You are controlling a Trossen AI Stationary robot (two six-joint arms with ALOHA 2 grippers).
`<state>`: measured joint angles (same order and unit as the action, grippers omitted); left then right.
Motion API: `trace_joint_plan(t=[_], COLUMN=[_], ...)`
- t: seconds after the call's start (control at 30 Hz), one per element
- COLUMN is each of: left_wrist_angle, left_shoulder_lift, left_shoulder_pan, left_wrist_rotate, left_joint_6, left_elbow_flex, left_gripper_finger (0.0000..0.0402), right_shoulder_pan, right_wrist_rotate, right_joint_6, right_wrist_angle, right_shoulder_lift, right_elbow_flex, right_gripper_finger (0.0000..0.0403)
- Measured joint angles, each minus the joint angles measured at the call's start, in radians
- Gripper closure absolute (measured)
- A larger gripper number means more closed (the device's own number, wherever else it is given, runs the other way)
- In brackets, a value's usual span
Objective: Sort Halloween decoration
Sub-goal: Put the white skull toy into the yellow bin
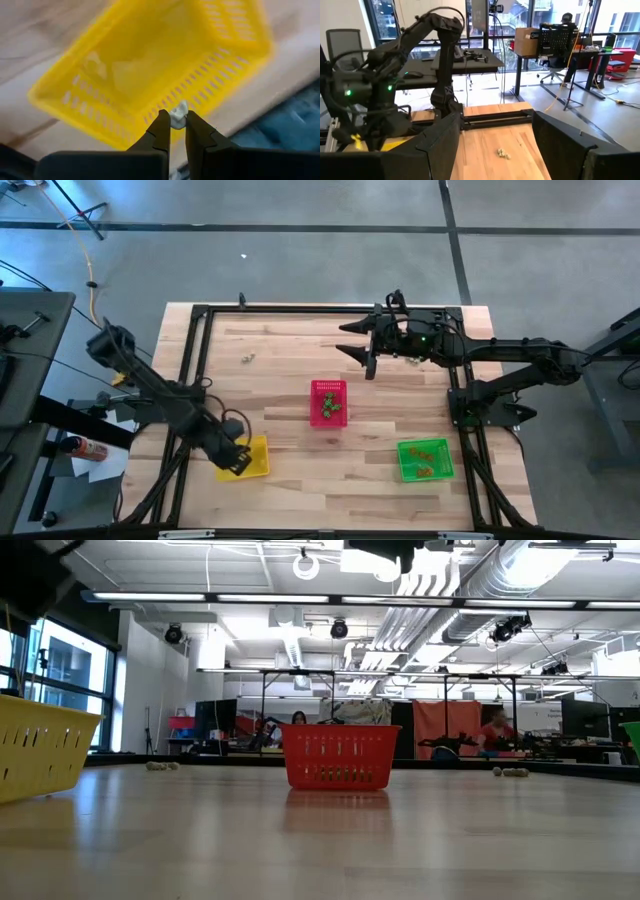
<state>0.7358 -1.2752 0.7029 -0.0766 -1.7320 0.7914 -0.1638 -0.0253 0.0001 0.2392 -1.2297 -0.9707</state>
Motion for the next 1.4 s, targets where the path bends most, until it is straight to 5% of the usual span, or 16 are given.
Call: trace_joint_plan(t=[0.47,0.97,1.13,1.27,1.4], left_wrist_angle=[0.005,0.021,-0.003,-0.049,-0.122], left_shoulder_lift=[-0.153,-0.068,0.149,0.314,0.401], left_shoulder_pan=[-0.01,-0.056,-0.151,-0.26,-0.435], left_wrist_rotate=[-0.027,-0.067,0.15,0.43,0.608], left_joint_6=[-0.083,0.054,0.248,0.617,1.0], left_elbow_flex=[-0.007,-0.007,0.024,0.076,0.091], left_gripper_finger=[0.0358,0.022,0.0212,0.0211,0.0211], right_shoulder_pan=[0.0,0.0,0.0,0.0,0.0], right_wrist_rotate=[0.001,0.001,0.0,0.007,0.129], right_joint_6=[0.002,0.0,0.001,0.046,0.143], right_wrist_angle=[-0.029,-0.04,-0.048,-0.108,-0.297], right_shoulder_lift=[0.0,0.0,0.004,0.012,0.02], right_elbow_flex=[0.0,0.0,-0.012,-0.041,-0.087], right_gripper_finger=[0.0159,0.0159,0.0159,0.0159,0.0159])
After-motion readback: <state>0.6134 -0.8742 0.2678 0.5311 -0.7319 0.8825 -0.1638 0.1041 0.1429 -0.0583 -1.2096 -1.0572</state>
